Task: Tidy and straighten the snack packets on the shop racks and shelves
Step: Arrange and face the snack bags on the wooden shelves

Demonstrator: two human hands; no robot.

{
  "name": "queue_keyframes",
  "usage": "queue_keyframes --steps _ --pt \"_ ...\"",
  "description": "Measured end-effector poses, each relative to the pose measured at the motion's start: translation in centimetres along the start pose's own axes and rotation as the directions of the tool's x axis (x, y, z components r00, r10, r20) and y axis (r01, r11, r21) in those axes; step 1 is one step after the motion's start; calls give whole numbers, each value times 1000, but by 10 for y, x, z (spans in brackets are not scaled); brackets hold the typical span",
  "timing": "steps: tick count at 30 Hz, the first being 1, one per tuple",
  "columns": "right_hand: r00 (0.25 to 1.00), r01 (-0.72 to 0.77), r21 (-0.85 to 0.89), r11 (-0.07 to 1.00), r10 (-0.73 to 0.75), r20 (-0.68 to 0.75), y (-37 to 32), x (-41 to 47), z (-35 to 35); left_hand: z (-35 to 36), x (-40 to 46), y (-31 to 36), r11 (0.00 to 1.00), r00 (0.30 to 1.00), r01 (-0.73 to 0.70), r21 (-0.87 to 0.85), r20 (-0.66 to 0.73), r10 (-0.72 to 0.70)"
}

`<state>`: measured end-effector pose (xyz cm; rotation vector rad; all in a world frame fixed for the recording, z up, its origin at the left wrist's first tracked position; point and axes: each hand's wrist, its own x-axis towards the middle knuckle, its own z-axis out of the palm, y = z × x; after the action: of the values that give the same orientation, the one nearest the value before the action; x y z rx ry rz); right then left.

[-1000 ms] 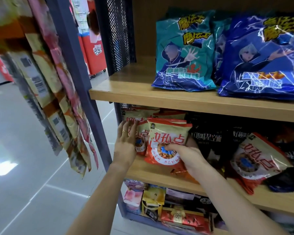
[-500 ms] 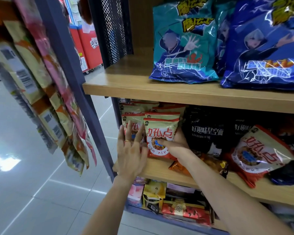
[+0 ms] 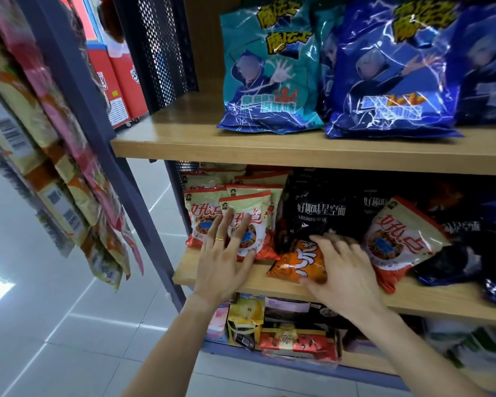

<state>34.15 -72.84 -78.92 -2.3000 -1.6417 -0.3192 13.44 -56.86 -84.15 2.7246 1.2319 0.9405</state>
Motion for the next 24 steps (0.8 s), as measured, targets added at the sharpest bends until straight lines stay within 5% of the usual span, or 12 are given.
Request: queue_keyframes --steps 3,17,19,21,24 --pt "995 45 -70 996 -39 91 26 -8 9 4 -3 8 1000 1000 -22 -5 9 22" --pt "999 51 81 995 -51 -5 65 -38 0 1 -14 43 978 998 -2 207 59 -10" --pt "982 -43 148 988 69 -174 67 -47 -7 -6 -23 55 989 1000 16 149 -19 -14" --pt "879 -224 273 936 315 -359 73 -51 -16 -8 -34 75 996 995 -54 65 -84 59" --pt "704 -475 499 724 653 -278 89 -39 -28 -2 -40 108 978 977 -203 -36 -65 201"
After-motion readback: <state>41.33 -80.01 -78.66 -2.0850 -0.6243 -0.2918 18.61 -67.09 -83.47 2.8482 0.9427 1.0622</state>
